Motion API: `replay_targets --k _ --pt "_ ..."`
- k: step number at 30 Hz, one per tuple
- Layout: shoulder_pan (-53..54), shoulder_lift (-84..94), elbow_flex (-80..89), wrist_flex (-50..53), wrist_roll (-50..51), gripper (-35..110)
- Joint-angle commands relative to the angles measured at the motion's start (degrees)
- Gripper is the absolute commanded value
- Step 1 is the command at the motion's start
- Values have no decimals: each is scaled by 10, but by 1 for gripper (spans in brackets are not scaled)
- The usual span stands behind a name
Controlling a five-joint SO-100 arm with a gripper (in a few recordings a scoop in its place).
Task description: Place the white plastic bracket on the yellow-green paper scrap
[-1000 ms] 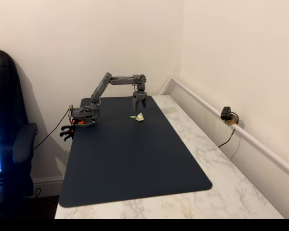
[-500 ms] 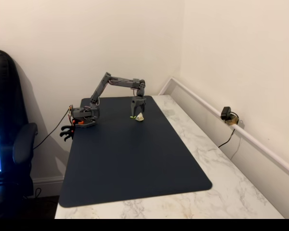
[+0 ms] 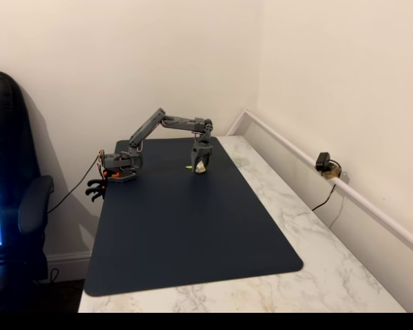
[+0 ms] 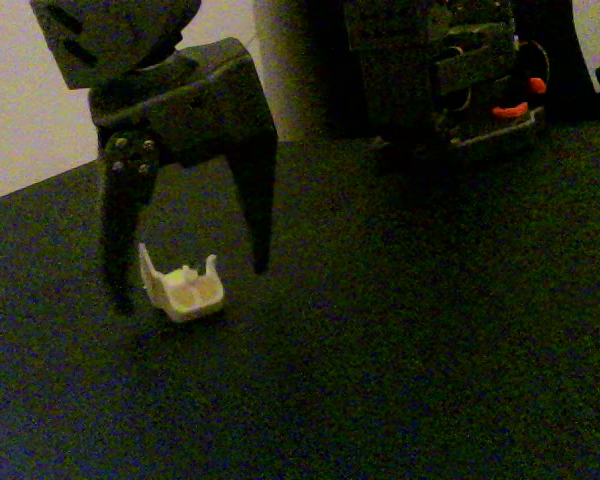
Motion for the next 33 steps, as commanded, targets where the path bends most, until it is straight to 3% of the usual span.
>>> replay_targets --k 1,9,33 --pt "9 12 -52 25 4 14" --pt "14 -23 -123 58 -9 0" --pt "18 148 -156 62 -140 0"
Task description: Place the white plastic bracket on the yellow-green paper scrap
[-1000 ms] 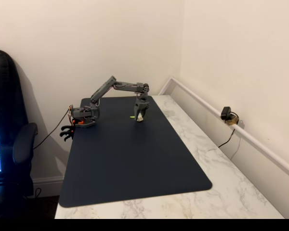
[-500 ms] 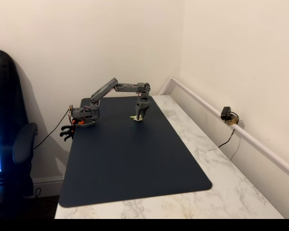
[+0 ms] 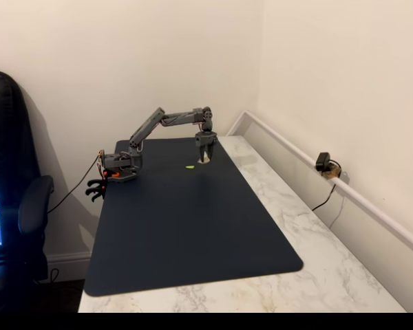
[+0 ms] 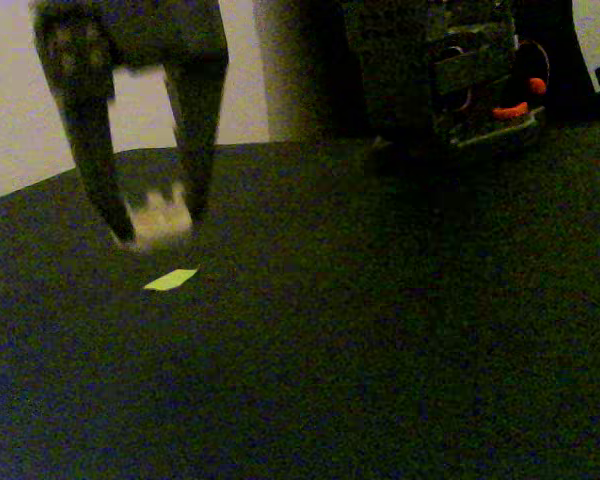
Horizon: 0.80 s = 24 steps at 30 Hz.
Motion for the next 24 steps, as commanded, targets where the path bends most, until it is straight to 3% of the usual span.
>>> replay_targets --k 1,10,24 --pt "8 104 -27 28 -19 0" --pt "38 222 37 10 -106 0" --pt "89 444 402 -130 -125 0"
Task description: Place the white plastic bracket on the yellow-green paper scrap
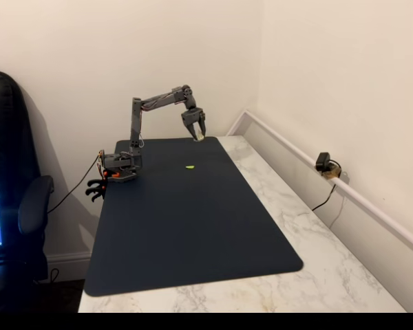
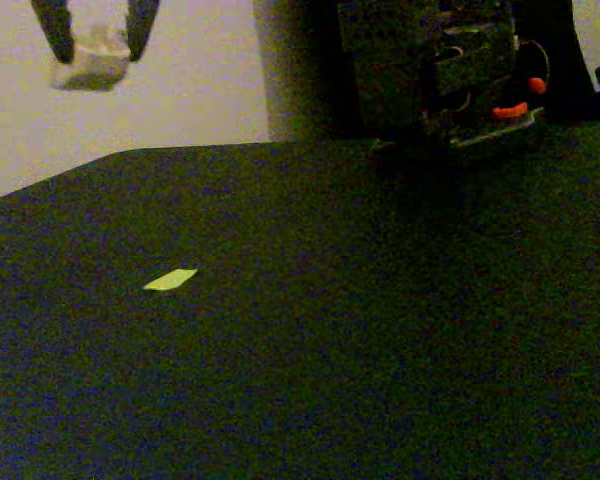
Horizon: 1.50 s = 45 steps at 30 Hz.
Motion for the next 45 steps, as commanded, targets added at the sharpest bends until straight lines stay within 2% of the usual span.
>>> replay_targets --k 1,10,22,41,43,45 --pt "11 83 72 -38 11 0" --pt "11 91 207 -134 36 0" --pt "18 66 299 -222 58 0" --pt "27 -5 327 -296 77 0" --pt "29 -17 312 -282 83 3" --pt "30 -27 301 -272 83 14"
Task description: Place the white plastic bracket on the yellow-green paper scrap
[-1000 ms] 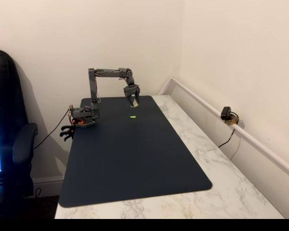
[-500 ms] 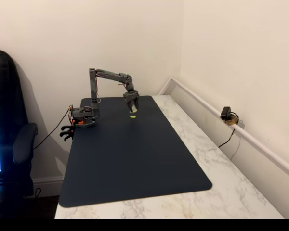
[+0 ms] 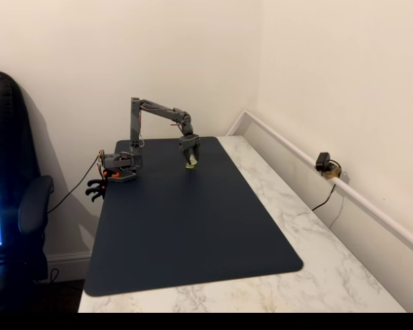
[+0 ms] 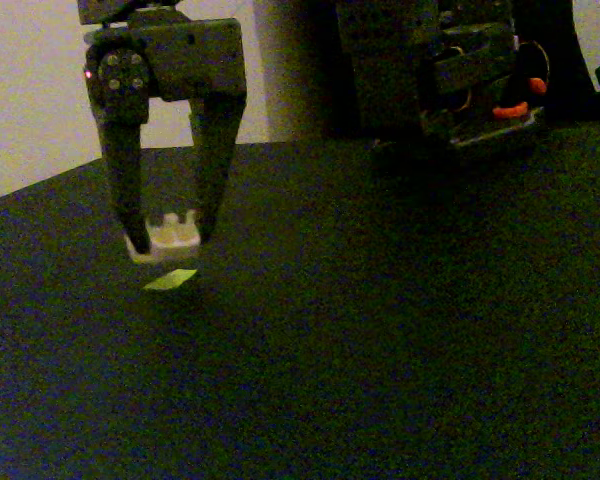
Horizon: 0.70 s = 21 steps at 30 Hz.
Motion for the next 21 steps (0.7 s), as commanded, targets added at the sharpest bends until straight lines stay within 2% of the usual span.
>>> replay_targets --k 1,8,12,14,16,17,21 --pt "13 11 -31 17 9 18" --pt "14 18 -33 25 13 35" --pt "11 53 -31 33 10 38" --pt "9 92 -20 29 4 29" --pt "7 133 -12 28 -3 4" --pt "7 151 -11 30 -7 0" --pt "10 224 17 7 -53 0"
